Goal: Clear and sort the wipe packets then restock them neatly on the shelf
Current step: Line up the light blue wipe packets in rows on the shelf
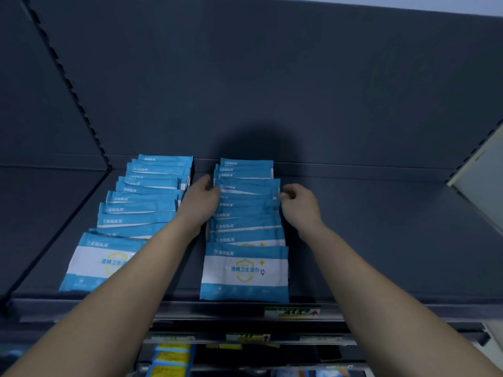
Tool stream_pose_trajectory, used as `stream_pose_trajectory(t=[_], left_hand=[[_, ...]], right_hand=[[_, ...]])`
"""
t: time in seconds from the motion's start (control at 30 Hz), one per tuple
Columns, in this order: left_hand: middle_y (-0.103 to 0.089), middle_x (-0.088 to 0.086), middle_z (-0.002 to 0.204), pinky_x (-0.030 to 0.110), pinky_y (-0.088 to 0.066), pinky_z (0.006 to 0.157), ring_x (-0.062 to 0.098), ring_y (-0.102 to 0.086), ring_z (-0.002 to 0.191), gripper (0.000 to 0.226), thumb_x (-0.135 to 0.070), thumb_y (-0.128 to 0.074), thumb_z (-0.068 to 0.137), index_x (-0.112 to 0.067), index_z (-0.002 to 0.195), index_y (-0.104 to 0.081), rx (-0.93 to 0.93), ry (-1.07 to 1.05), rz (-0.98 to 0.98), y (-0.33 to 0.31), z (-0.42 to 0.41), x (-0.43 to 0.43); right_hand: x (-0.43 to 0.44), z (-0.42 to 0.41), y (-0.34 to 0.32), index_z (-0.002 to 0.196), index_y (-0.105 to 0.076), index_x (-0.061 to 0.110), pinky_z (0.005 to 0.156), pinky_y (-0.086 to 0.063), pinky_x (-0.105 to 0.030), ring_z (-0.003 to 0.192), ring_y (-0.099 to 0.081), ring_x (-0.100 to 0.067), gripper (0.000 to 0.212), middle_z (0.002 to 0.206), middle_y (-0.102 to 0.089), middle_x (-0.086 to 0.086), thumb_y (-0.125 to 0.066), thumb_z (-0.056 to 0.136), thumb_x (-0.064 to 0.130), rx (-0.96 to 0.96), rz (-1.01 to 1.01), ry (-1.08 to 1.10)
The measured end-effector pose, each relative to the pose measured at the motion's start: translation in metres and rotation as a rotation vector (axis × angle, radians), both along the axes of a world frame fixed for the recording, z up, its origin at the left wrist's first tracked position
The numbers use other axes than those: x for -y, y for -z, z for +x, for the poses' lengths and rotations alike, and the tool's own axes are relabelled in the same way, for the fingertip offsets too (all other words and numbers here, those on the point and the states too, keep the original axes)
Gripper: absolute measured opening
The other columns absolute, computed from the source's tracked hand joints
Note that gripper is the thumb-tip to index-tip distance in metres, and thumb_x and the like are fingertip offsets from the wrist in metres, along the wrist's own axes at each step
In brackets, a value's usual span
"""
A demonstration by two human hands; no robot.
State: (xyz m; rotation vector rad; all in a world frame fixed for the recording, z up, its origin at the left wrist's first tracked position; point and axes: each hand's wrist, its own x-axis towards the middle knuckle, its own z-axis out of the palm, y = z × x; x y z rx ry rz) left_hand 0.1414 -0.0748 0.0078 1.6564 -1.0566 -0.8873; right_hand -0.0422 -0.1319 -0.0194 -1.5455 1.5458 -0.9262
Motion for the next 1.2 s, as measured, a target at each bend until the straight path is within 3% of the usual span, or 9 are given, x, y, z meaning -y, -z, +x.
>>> stream_pose_trajectory(t=[0.1, 0.2, 0.53, 0.63, 0.77, 0.87, 0.97, 1.07, 1.2], left_hand=[[-0.062, 0.001, 0.100, 0.024, -0.045, 0.061, 0.010, -0.058, 0.081, 0.020, -0.016, -0.040, 0.096, -0.014, 0.107, -0.056, -0.110, 0.028, 0.166, -0.005, -0.001, 0.014], [-0.067, 0.007, 0.098, 0.032, -0.054, 0.073, 0.020, -0.065, 0.082, 0.022, -0.014, -0.040, 0.094, -0.013, 0.102, -0.061, -0.230, 0.069, 0.215, -0.006, -0.001, 0.023], [-0.069, 0.002, 0.098, 0.028, -0.053, 0.067, 0.014, -0.067, 0.083, 0.029, -0.006, -0.040, 0.096, -0.014, 0.117, -0.058, -0.374, 0.107, 0.101, 0.006, 0.010, 0.021], [-0.065, 0.003, 0.107, 0.027, -0.051, 0.069, 0.015, -0.064, 0.090, 0.027, -0.011, -0.042, 0.097, -0.013, 0.122, -0.053, -0.267, 0.032, 0.075, 0.011, 0.008, 0.020], [-0.057, 0.000, 0.097, 0.026, -0.041, 0.068, 0.014, -0.053, 0.085, 0.012, -0.020, -0.049, 0.096, -0.012, 0.105, -0.053, 0.108, -0.193, 0.016, 0.020, 0.009, 0.020], [-0.055, -0.002, 0.086, 0.025, -0.040, 0.065, 0.012, -0.050, 0.077, 0.008, -0.019, -0.053, 0.095, -0.012, 0.099, -0.056, 0.115, -0.190, 0.057, 0.023, 0.010, 0.022], [-0.054, -0.005, 0.079, 0.020, -0.037, 0.057, 0.013, -0.049, 0.076, 0.008, -0.012, -0.050, 0.094, -0.012, 0.094, -0.058, 0.120, -0.172, 0.087, 0.021, 0.013, 0.023], [-0.059, -0.001, 0.097, 0.025, -0.042, 0.073, 0.018, -0.053, 0.094, 0.016, -0.019, -0.052, 0.095, -0.012, 0.108, -0.060, 0.170, -0.124, 0.101, 0.018, 0.017, 0.018], [-0.054, 0.006, 0.124, 0.028, -0.039, 0.087, 0.019, -0.051, 0.109, 0.045, -0.029, -0.052, 0.096, -0.010, 0.136, -0.044, 0.261, -0.088, 0.051, 0.008, 0.014, -0.005]], right_hand=[[0.011, 0.005, 0.004, 0.116, -0.066, 0.010, 0.090, -0.054, -0.037, 0.101, -0.063, -0.018, 0.027, 0.113, -0.067, -0.004, -0.054, 0.091, 0.009, 0.032, 0.052, -0.001], [0.017, 0.009, 0.005, 0.097, -0.070, 0.013, 0.081, -0.058, -0.037, 0.091, -0.066, -0.018, 0.017, 0.099, -0.071, -0.004, -0.059, 0.086, 0.006, 0.053, 0.029, 0.030], [0.027, 0.017, 0.010, 0.076, -0.064, 0.017, 0.067, -0.054, -0.025, 0.086, -0.064, -0.016, 0.016, 0.090, -0.068, -0.001, -0.066, 0.086, 0.004, 0.240, 0.150, 0.025], [0.024, 0.015, 0.012, 0.076, -0.062, 0.017, 0.067, -0.053, -0.025, 0.079, -0.063, -0.011, 0.012, 0.084, -0.066, 0.003, -0.073, 0.082, 0.014, 0.142, 0.033, 0.097], [0.016, 0.015, 0.012, 0.078, -0.063, 0.015, 0.062, -0.050, -0.023, 0.069, -0.059, -0.007, 0.016, 0.080, -0.066, 0.005, -0.073, 0.083, 0.026, 0.123, -0.043, 0.060], [0.016, 0.016, 0.011, 0.072, -0.066, 0.018, 0.073, -0.056, -0.031, 0.081, -0.066, -0.016, 0.017, 0.085, -0.071, 0.000, -0.072, 0.085, 0.027, 0.197, 0.076, 0.022], [0.016, 0.016, 0.007, 0.074, -0.066, 0.018, 0.065, -0.054, -0.026, 0.080, -0.063, -0.014, 0.016, 0.088, -0.070, -0.001, -0.064, 0.090, 0.015, 0.223, 0.061, 0.011], [0.008, 0.011, 0.003, 0.080, -0.064, 0.018, 0.060, -0.048, -0.021, 0.076, -0.060, -0.010, 0.013, 0.085, -0.066, 0.004, -0.061, 0.092, 0.018, 0.174, 0.000, 0.052], [-0.015, 0.004, -0.001, 0.082, -0.059, 0.016, 0.073, -0.049, -0.031, 0.078, -0.058, -0.011, 0.025, 0.082, -0.062, 0.006, -0.055, 0.095, 0.038, 0.071, -0.012, 0.020]])
